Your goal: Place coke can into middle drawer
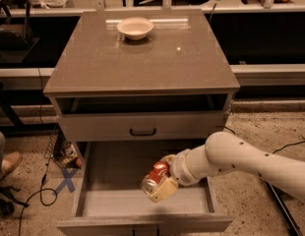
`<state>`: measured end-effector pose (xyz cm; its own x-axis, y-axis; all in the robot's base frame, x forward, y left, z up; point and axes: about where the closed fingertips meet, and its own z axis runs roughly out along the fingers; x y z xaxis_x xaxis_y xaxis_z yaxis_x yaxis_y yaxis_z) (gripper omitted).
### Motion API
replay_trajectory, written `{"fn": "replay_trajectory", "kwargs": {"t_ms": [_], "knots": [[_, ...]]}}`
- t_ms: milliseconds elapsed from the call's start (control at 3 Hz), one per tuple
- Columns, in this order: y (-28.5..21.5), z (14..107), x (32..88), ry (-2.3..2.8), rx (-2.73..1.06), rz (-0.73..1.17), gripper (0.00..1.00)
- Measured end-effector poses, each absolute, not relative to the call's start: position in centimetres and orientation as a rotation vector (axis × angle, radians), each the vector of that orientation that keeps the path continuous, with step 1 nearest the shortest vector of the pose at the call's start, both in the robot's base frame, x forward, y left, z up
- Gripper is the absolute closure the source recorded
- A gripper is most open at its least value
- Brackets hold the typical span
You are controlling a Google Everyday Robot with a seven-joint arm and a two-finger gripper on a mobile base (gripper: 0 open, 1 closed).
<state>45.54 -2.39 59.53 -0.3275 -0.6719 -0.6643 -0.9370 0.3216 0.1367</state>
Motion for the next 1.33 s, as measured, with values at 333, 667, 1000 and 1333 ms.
{"fn": "replay_trajectory", "kwargs": {"t_ms": [333, 667, 1000, 1333], "knots": [[0.4, 54.8, 45.1, 2.092, -1.423, 0.732, 1.0], [2.7, 51.2, 46.1, 2.095, -1.407, 0.71, 1.0], [4.7, 48.4, 47.9, 2.101, -1.368, 0.679, 1.0], [6.4, 46.2, 49.6, 2.113, -1.328, 0.677, 0.82]]}}
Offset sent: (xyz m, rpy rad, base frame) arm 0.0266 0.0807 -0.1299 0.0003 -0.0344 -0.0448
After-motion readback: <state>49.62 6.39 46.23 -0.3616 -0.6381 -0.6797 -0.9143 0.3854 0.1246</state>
